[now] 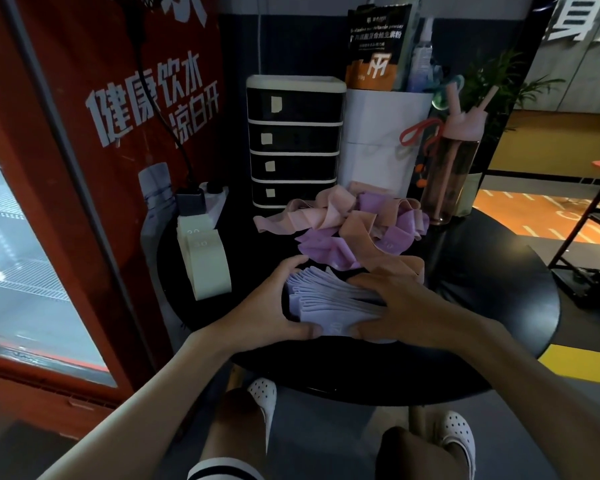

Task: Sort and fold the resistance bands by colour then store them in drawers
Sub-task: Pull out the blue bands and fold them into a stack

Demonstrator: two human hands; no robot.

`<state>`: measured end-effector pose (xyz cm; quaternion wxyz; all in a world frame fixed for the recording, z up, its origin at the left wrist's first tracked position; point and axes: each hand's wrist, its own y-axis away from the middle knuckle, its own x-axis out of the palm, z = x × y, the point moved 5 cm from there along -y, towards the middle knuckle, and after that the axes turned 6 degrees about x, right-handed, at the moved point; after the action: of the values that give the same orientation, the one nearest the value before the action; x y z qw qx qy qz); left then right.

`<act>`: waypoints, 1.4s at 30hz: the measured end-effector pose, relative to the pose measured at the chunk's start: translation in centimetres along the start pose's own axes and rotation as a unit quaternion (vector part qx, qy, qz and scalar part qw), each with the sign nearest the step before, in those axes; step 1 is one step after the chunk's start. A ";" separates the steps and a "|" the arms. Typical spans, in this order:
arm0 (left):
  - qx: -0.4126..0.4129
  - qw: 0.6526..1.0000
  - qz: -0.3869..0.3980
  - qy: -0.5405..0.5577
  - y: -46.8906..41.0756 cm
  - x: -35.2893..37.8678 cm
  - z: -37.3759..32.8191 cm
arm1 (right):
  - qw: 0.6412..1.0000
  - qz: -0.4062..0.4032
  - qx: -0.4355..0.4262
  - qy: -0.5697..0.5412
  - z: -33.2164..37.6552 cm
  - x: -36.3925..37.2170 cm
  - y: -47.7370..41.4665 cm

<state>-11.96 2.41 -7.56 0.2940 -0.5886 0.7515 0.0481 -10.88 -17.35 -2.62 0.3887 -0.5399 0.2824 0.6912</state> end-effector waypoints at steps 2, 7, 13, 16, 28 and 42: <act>0.013 1.000 -0.006 -0.007 -0.2 0.0 -0.1 | 1.000 0.004 -0.021 -0.011 0.5 -0.1 0.0; 0.058 0.998 -0.022 -0.028 -0.8 -0.2 -0.5 | 0.998 -0.017 -0.029 -0.057 0.6 -0.1 -0.1; 0.039 0.999 -0.029 0.007 -1.1 -0.5 -0.1 | 0.996 -0.059 -0.045 -0.058 -0.4 -0.5 0.3; 0.035 0.999 -0.009 0.003 -1.4 -0.3 -0.1 | 0.996 -0.040 -0.037 -0.067 -0.7 -0.1 0.2; 0.024 0.999 0.026 -0.001 -1.9 -1.3 -0.3 | 0.974 -0.122 0.037 -0.189 -3.1 1.1 2.9; -0.065 0.990 -0.124 0.018 -8.3 -15.0 -3.4 | 0.851 -0.064 0.111 -0.510 4.2 3.3 -10.2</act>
<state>-3.71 11.31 5.02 0.2456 -0.6956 0.6734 0.0495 -4.88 -7.73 -4.48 0.5790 -0.0819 0.0842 0.8068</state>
